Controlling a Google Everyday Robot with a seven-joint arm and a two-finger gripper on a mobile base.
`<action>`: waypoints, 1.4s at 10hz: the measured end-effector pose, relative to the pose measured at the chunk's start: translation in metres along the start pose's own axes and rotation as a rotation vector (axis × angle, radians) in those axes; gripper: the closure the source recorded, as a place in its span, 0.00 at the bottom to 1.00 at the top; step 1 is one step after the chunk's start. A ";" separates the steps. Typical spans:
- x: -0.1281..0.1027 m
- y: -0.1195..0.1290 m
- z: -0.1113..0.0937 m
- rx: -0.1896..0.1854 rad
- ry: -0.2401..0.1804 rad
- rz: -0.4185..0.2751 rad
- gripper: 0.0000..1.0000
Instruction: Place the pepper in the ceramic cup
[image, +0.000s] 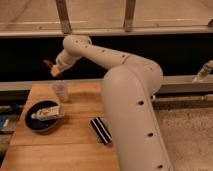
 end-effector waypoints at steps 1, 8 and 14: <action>0.006 -0.001 0.014 -0.006 0.030 0.003 1.00; 0.033 -0.010 0.060 -0.059 0.146 0.066 0.85; 0.033 -0.006 0.062 -0.064 0.154 0.068 0.25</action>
